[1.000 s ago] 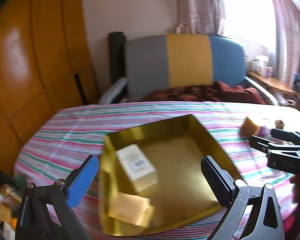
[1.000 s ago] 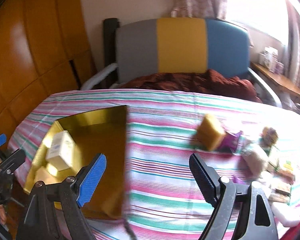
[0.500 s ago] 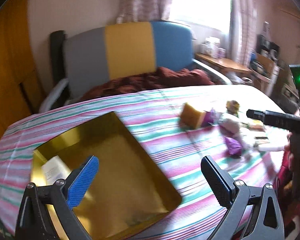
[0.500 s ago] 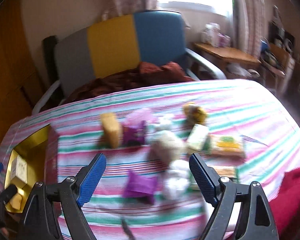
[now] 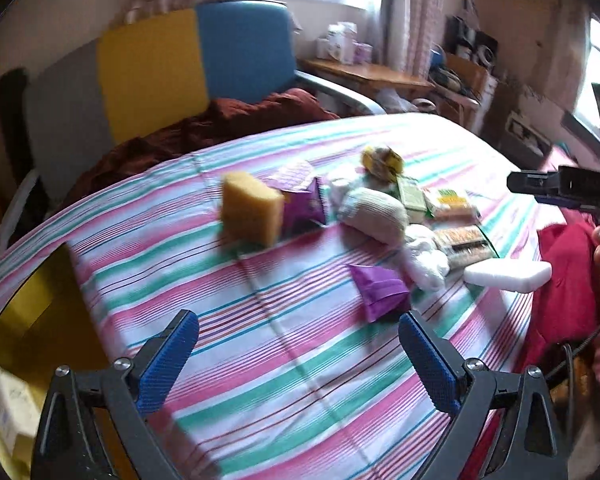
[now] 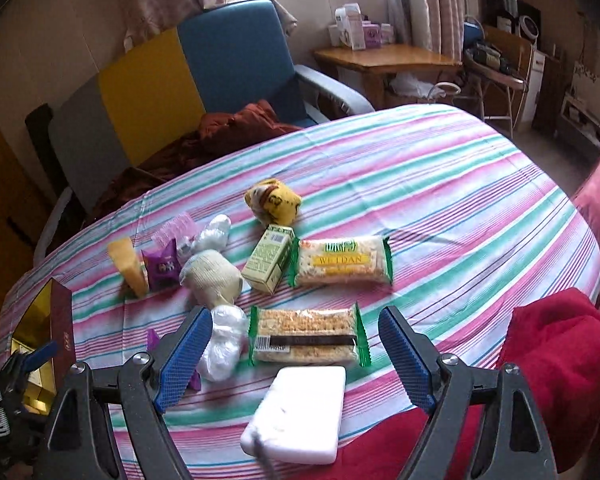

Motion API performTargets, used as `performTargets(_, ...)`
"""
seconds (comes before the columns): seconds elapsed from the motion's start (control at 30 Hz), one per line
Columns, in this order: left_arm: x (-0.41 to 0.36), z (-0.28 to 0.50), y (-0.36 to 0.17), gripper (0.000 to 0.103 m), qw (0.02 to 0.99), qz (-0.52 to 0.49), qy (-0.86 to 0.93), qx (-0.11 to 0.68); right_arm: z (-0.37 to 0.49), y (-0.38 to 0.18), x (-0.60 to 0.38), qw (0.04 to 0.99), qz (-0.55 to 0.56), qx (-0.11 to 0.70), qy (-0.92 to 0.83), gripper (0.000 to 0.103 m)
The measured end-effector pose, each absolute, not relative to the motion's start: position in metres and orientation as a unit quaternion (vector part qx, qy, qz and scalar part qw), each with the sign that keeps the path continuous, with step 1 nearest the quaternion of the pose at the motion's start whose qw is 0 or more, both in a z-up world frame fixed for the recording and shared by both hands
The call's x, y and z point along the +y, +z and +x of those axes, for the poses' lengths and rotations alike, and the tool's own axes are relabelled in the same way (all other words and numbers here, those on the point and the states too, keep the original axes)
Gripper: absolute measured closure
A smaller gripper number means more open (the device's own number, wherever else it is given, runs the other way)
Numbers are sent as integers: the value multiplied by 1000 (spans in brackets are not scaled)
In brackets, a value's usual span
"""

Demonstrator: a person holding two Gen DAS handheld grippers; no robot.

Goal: Organize objects
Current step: 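Move both tools back to the items and grasp the purple sachet with the left tool, then grasp the plastic-wrapped cotton bundle with the right tool, then carry the purple sachet and cotton bundle into the gold tray and release both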

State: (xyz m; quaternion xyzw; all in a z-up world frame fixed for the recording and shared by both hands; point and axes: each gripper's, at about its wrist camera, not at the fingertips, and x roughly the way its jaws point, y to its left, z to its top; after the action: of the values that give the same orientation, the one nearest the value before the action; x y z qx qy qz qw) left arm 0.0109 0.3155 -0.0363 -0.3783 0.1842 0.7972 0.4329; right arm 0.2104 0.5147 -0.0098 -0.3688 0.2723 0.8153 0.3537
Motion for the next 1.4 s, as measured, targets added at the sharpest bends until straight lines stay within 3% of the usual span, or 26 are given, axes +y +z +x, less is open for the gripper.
performTargets(0.1,341,16,-47,13,454,-380,780,204,206,-14,515,343,-376,279,814,16)
performTargets(0.43,398,13,-77,21,474,-407,749,219,172,-26,513,300,-402,284,817,16)
performTargets(0.53,409,6,-91,34,478,-428,736,216,164,-32,516,293,-409,292,814,16)
performTargets(0.6,411,0,-99,53,487,-449,721,202,159,-37,517,286,-414,296,812,16)
performTargets(0.67,406,-2,-102,57,495,-454,717,186,152,-44,518,276,-429,299,806,16)
performTargets(0.8,389,-4,-102,58,495,-454,722,168,134,-61,511,245,-467,297,796,25)
performTargets(1.1,350,5,-99,58,478,-442,742,162,95,-91,510,235,-536,279,761,30)
performTargets(1.17,345,6,-99,58,477,-441,743,161,87,-99,509,232,-552,274,752,40)
performTargets(1.23,340,7,-100,58,475,-438,746,159,80,-111,505,220,-575,272,739,57)
performTargets(1.3,337,8,-101,59,474,-437,748,159,76,-118,502,221,-587,265,732,61)
performTargets(1.33,336,9,-100,59,474,-435,749,159,75,-117,500,225,-588,253,735,69)
performTargets(1.4,334,10,-100,60,474,-433,750,158,75,-114,494,221,-588,247,738,69)
